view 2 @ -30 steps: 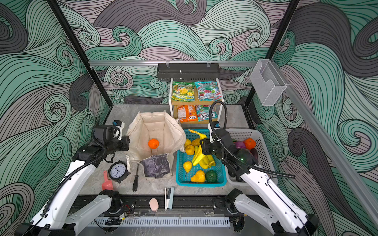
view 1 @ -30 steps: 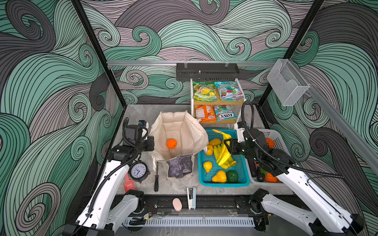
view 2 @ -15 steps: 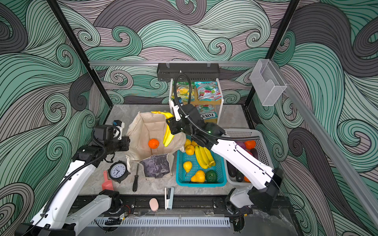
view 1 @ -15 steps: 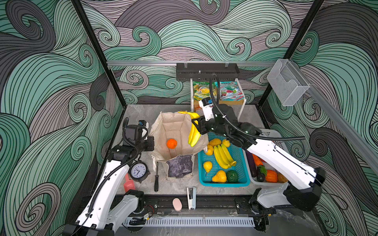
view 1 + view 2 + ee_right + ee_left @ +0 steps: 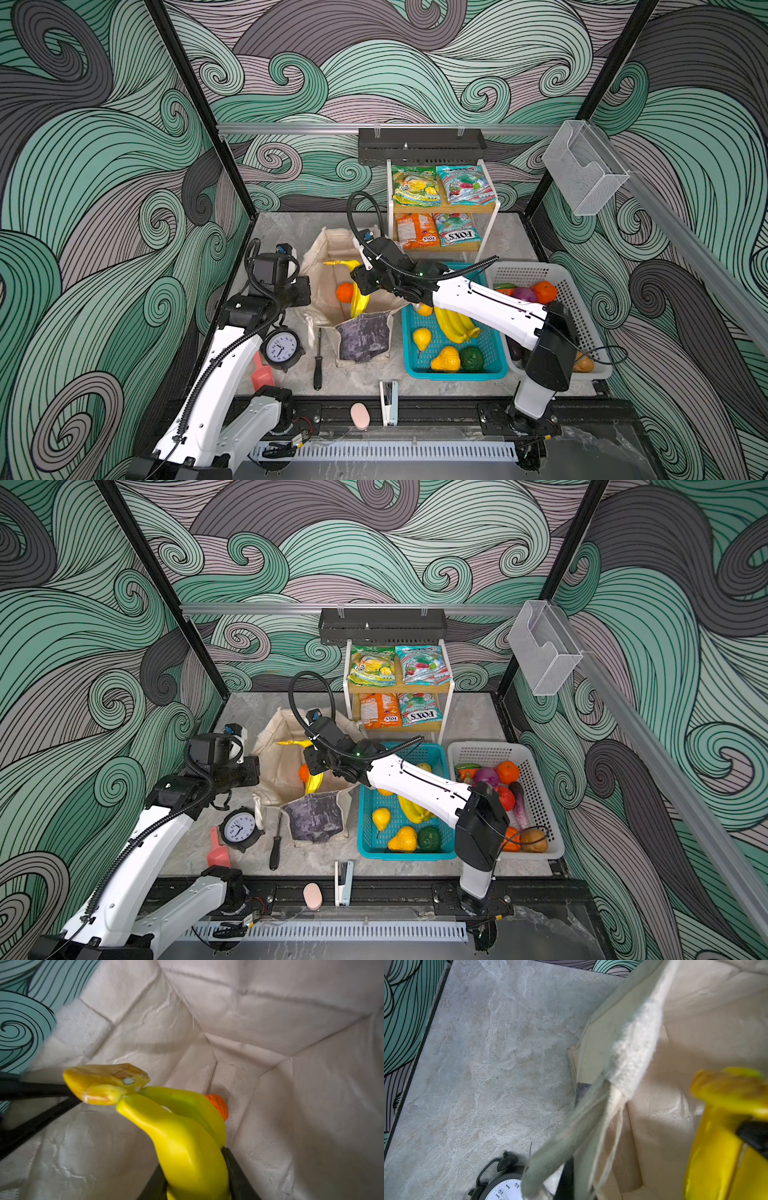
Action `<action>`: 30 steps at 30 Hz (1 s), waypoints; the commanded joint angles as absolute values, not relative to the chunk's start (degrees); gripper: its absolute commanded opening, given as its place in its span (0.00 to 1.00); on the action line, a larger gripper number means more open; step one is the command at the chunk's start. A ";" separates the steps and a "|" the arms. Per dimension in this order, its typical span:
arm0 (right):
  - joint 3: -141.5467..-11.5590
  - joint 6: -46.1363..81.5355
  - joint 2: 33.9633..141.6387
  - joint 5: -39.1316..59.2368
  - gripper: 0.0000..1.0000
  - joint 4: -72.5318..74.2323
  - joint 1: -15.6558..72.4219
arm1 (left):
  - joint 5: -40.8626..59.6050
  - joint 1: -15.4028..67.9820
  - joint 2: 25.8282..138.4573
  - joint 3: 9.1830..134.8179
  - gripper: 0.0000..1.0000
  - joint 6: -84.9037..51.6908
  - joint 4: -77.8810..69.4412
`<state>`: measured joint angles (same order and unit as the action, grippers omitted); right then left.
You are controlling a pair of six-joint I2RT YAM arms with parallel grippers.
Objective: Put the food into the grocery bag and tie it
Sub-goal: 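Carry the bananas with the right gripper into the tote bag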
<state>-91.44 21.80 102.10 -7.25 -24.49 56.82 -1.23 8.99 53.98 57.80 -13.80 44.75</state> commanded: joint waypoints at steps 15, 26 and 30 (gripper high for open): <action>-89.48 26.68 112.90 -13.89 0.34 -24.63 56.58 | 4.70 7.12 61.09 65.06 0.00 -16.52 48.19; -87.54 25.40 117.07 -15.27 0.34 -23.37 56.33 | 2.70 7.01 60.68 60.92 0.00 -13.89 44.45; -88.15 25.62 120.01 -14.92 0.35 -23.35 56.33 | 2.46 7.03 59.31 59.33 0.00 -13.28 42.98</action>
<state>-87.66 25.78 116.86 -14.22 -22.72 56.66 2.61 7.35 60.60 59.94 -14.46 44.34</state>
